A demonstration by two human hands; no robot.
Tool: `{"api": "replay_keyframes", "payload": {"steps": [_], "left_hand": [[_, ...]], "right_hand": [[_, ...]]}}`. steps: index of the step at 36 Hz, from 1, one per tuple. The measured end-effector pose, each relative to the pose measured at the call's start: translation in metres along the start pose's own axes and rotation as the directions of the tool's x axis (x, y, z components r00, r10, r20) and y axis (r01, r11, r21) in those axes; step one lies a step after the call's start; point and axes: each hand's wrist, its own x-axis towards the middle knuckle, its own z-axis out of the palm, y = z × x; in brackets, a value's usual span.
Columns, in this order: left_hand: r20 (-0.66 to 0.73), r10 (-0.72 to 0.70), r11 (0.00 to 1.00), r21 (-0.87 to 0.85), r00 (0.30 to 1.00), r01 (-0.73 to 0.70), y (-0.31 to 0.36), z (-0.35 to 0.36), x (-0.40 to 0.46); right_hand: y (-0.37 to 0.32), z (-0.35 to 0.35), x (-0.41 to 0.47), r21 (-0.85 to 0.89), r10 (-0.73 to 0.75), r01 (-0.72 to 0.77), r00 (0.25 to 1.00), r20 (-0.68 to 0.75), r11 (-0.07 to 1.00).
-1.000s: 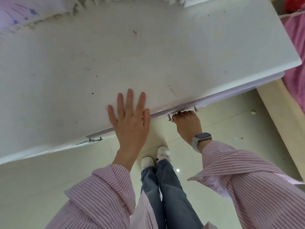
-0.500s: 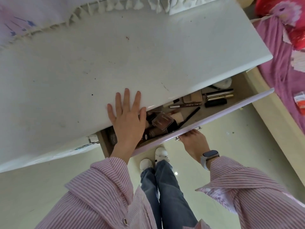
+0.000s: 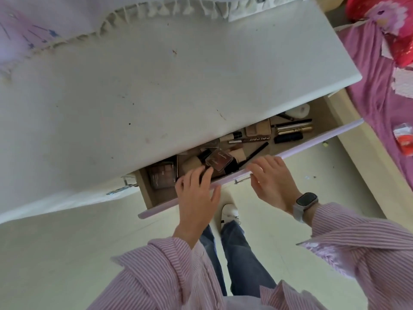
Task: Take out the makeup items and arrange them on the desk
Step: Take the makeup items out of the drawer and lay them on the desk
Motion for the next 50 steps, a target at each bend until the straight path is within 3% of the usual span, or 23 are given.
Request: {"api": "replay_keyframes", "payload": {"steps": [4,8,14,22,26,36,40,43,47,50], "left_hand": [[0.121,-0.040,0.999,0.030,0.992,0.036,0.001,0.009,0.000],[0.127,-0.085,0.993,0.088,0.988,0.074,0.006,0.015,-0.002],[0.081,-0.146,0.988,0.055,0.986,0.142,0.017,0.009,-0.004],[0.043,-0.120,0.992,0.036,0.992,0.118,0.034,0.016,-0.044],[0.032,-0.132,0.991,0.020,0.991,0.131,0.036,0.018,-0.049],[0.092,-0.151,0.988,-0.008,0.984,0.153,0.028,0.030,-0.051],[0.171,-0.133,0.990,-0.028,0.976,0.140,0.025,0.025,-0.048],[0.191,-0.160,0.973,-0.137,0.969,0.187,0.025,0.020,-0.043],[0.136,-0.318,0.928,-0.157,0.938,0.337,0.013,0.022,-0.032],[0.227,-0.449,0.877,-0.074,0.864,0.475,0.001,0.024,-0.017]], "right_hand": [[0.020,0.003,0.010,-0.054,-0.026,0.035,0.987,0.156,0.998],[0.035,0.006,0.016,-0.083,-0.041,0.066,0.960,0.278,0.994],[0.035,0.006,0.014,-0.024,-0.018,0.024,0.972,0.236,0.999],[0.041,0.013,-0.028,0.026,-0.067,0.062,0.959,0.275,0.998],[0.039,0.012,-0.033,0.044,-0.079,0.071,0.973,0.216,0.997],[0.044,0.018,-0.032,0.090,-0.095,0.076,0.967,0.237,0.993],[0.044,0.007,-0.023,0.126,-0.121,0.072,0.889,0.442,0.989],[0.036,-0.002,-0.008,0.219,-0.054,-0.075,0.845,0.531,0.973],[0.018,0.012,0.021,0.170,0.061,-0.190,0.819,0.571,0.967],[0.001,0.034,0.036,0.068,0.137,-0.230,0.766,0.628,0.971]]}}
